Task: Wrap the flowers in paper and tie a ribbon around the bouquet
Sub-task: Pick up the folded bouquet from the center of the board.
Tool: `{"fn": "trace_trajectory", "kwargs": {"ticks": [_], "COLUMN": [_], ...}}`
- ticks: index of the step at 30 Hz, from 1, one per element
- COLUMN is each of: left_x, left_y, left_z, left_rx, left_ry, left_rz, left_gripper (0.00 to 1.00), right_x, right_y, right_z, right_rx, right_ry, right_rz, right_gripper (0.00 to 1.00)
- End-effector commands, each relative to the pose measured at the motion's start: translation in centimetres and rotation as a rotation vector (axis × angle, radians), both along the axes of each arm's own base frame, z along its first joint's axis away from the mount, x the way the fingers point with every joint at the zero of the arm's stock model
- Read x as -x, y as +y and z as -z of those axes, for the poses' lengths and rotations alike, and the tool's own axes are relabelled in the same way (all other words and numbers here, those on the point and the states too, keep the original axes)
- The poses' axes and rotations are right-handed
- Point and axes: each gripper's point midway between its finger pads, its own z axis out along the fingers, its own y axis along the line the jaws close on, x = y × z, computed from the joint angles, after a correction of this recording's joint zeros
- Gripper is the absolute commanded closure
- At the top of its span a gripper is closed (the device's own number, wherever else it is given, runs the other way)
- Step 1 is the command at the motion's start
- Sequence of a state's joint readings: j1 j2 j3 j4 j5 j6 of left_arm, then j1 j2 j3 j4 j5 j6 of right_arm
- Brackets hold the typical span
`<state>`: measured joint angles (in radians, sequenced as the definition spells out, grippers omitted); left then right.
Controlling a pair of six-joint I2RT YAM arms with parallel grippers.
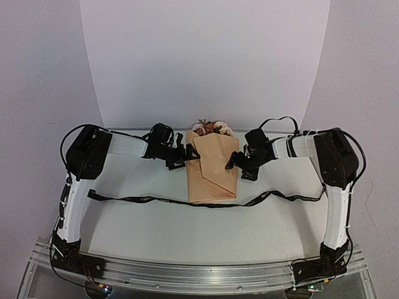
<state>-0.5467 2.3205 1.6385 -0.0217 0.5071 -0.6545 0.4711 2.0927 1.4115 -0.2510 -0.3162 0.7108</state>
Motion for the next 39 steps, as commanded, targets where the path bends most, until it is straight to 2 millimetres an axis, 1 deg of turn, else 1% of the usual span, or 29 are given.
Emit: {"fn": "trace_trajectory", "kwargs": {"ticks": [1, 5, 9, 11, 13, 15, 18, 20, 24, 25, 26, 27, 29, 32, 34, 36, 39], "left_x": [0.0, 0.1, 0.3, 0.6, 1.0, 0.9, 1.1, 1.4, 1.4, 1.3, 1.1, 0.9, 0.5, -0.3, -0.5, -0.8, -0.7], "left_y": [-1.0, -1.0, -1.1, -0.9, -0.5, 0.3, 1.9, 2.0, 1.5, 1.5, 1.6, 1.7, 1.4, 1.4, 1.1, 0.7, 0.8], "left_z": [0.1, 0.7, 0.8, 0.4, -0.6, -2.0, -2.7, -3.2, -3.7, -3.7, -3.2, -2.3, -1.8, -0.5, -0.1, 0.0, 1.1], "left_rx": [0.009, 0.001, -0.001, 0.01, 0.042, 0.083, 0.14, 0.161, 0.191, 0.189, 0.169, 0.137, 0.098, 0.035, 0.013, 0.003, -0.032], "left_ry": [0.026, 0.044, 0.049, 0.04, 0.017, -0.005, -0.015, -0.03, -0.049, -0.052, -0.043, -0.028, -0.011, 0.01, 0.014, 0.003, 0.037], "left_rz": [0.025, 0.022, 0.025, 0.022, 0.007, -0.031, -0.086, -0.081, -0.051, -0.058, -0.065, -0.069, -0.061, -0.073, -0.064, -0.057, -0.053], "left_gripper": [0.08, 0.13, 0.13, 0.11, 0.1, 0.09, 0.06, 0.04, 0.01, 0.0, 0.0, 0.0, 0.01, 0.03, 0.06, 0.09, 0.15], "right_x": [0.2, 0.3, 0.4, 0.5, 0.5, 0.5, 0.7, 0.7, 0.6, 0.5, 0.5, 0.4, 0.4, 0.3, 0.3, 0.2, 0.0], "right_y": [1.7, 2.8, 3.3, 3.4, 3.4, 3.3, 3.1, 3.1, 3.4, 3.4, 3.5, 3.5, 3.7, 3.7, 3.8, 4.0, 4.1], "right_z": [0.6, 0.9, 1.0, 1.1, 1.2, 1.2, 0.9, 0.4, -0.7, -0.7, -0.8, -0.9, -0.8, -0.7, -0.7, -0.8, -1.0], "right_rx": [0.028, 0.049, 0.077, 0.079, 0.081, 0.084, 0.086, 0.083, 0.065, 0.065, 0.064, 0.061, 0.059, 0.058, 0.056, 0.052, 0.051], "right_ry": [0.023, 0.028, 0.028, 0.029, 0.03, 0.029, 0.023, 0.014, -0.005, -0.007, -0.009, -0.011, -0.008, -0.008, -0.006, -0.007, -0.012], "right_rz": [-0.042, -0.071, -0.092, -0.096, -0.096, -0.093, -0.094, -0.097, -0.11, -0.11, -0.111, -0.113, -0.115, -0.115, -0.117, -0.12, -0.122], "right_gripper": [0.12, 0.13, 0.13, 0.12, 0.12, 0.11, 0.1, 0.08, 0.06, 0.06, 0.06, 0.06, 0.06, 0.05, 0.05, 0.05, 0.05]}}
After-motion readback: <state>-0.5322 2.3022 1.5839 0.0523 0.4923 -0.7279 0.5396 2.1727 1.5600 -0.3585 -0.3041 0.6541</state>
